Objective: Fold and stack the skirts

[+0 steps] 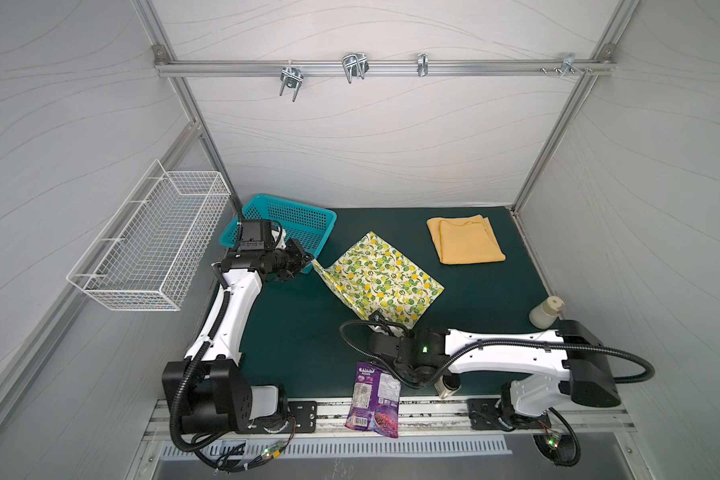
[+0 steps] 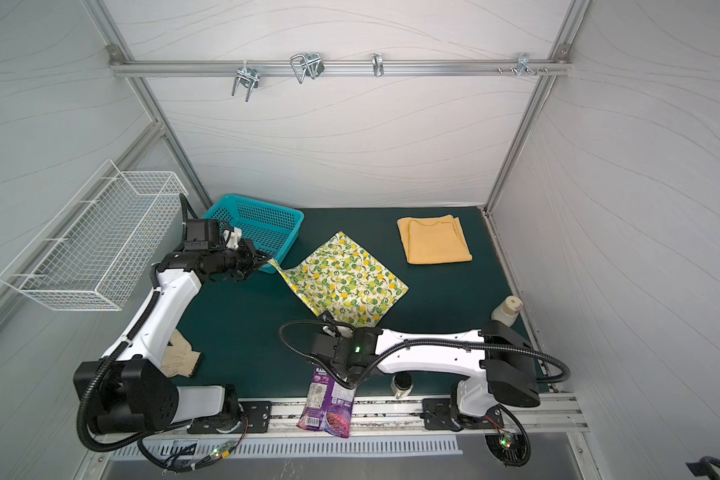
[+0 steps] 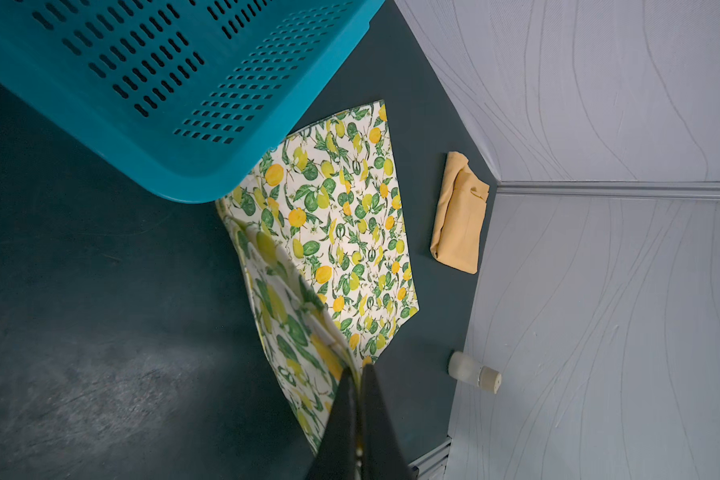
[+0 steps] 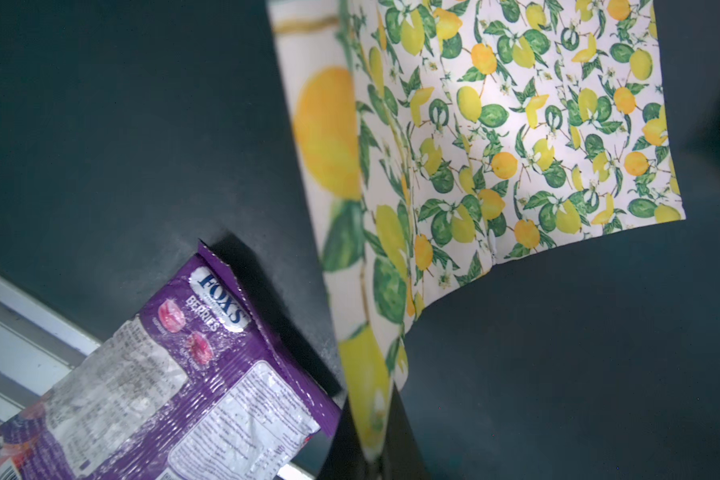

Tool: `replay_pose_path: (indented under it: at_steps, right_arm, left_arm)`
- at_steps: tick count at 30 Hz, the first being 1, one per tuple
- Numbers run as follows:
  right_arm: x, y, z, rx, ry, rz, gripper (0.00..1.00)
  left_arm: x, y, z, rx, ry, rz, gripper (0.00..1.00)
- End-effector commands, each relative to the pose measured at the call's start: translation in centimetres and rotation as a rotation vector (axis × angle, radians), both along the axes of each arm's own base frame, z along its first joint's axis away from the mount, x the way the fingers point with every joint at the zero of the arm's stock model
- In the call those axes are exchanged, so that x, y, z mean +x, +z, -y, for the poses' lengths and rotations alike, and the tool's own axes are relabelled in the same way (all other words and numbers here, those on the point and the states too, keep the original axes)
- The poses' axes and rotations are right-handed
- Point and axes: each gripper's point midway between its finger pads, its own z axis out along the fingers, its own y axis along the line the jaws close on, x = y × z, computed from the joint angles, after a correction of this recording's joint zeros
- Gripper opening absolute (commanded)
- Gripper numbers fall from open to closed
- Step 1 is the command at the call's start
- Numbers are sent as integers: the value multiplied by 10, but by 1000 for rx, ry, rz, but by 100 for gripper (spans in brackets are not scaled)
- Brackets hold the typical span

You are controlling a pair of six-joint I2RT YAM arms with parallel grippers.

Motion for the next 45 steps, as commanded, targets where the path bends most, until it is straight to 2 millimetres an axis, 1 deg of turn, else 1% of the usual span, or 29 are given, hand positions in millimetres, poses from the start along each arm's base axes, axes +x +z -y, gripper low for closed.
replay_pose_path:
  at_steps: [1, 5, 7, 12, 16, 18, 21, 23, 26, 29, 31, 35, 39, 42, 45]
  right_arm:
    - [9, 7, 25, 8, -58, -23, 7]
    - [20, 8, 40, 76, -95, -76, 7]
    - [28, 13, 48, 110, -115, -88, 7]
    - [45, 17, 57, 174, -137, -154, 8]
    - [53, 23, 54, 242, -139, -194, 7]
    - [53, 26, 50, 249, -127, -200, 7]
    - [49, 29, 45, 258, -115, -228, 6]
    - [44, 31, 41, 274, -106, -246, 6]
    - [39, 35, 36, 287, -96, -252, 7]
    - [29, 41, 29, 295, -73, -258, 7]
    - [23, 49, 24, 297, -53, -244, 7]
    - [13, 66, 15, 294, -25, -204, 6]
    - [3, 80, 6, 284, 9, -160, 7]
    - [-1, 81, 1, 262, 24, -142, 7]
    - [-1, 74, 0, 243, 21, -145, 7]
  left_arm:
    - [13, 4, 10, -7, -1, 35, 0]
    - [26, 3, 28, -17, -13, 50, 0]
    - [34, 4, 37, -5, -21, 54, 0]
    - [57, 4, 53, -21, -8, 67, 0]
    - [73, 0, 59, -13, 5, 60, 0]
    - [78, -2, 57, -11, 25, 60, 0]
    - [84, 4, 56, -9, 36, 71, 0]
    - [85, 9, 56, -2, 35, 74, 0]
    - [86, 22, 51, 22, 42, 90, 0]
    - [84, 35, 46, 45, 52, 111, 0]
    - [82, 43, 43, 51, 53, 122, 0]
    - [76, 53, 40, 45, 55, 136, 0]
    - [69, 62, 30, 44, 76, 154, 0]
    - [63, 65, 21, 37, 98, 166, 0]
    - [60, 64, 15, 30, 109, 172, 0]
